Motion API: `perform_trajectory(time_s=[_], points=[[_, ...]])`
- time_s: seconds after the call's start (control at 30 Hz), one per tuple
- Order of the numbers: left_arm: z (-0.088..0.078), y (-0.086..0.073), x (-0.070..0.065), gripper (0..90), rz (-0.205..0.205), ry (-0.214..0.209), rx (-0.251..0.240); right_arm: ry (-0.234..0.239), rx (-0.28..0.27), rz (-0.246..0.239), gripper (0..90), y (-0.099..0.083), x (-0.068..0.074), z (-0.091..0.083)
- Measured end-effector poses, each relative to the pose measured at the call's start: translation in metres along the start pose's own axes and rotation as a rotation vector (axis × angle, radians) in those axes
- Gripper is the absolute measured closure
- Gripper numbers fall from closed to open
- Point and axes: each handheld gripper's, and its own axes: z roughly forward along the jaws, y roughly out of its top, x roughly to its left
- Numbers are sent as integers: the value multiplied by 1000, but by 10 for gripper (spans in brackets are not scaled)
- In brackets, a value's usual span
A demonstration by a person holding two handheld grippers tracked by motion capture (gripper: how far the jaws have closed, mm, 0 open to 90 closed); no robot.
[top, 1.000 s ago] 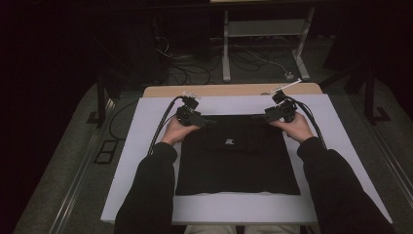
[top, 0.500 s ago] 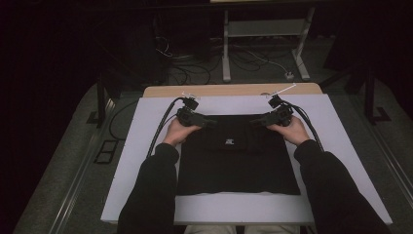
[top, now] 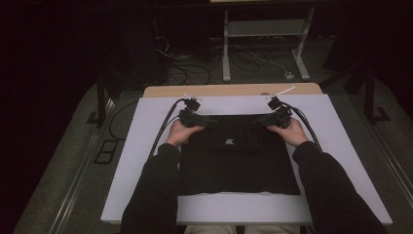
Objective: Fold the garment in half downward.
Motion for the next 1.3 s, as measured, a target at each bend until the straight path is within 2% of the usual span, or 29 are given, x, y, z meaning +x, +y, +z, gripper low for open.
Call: perform_trajectory(time_s=[0.13,0.2,0.43,0.6,0.7,0.8,0.97,1.3], points=[[1,0,0,499,-2,-8,-1,12,2,-4,583,-1,0,2],[1,0,0,555,-7,-26,-2,22,4,-2,638,-1,1,2],[2,-2,1,703,-14,-34,-3,42,-10,-14,811,-3,0,1],[0,-1,0,836,-13,-40,-11,33,-12,-34,832,-3,3,0],[-1,0,-2,858,-5,-40,-15,30,-24,-42,834,-2,6,-2],[-3,1,-4,870,-21,-39,-36,27,-34,-54,834,-1,8,-4],[-10,5,-7,876,-1,-19,-42,27,-55,-55,834,1,11,-9],[-26,10,-16,878,23,-26,-68,31,-87,-55,837,4,13,-25]])
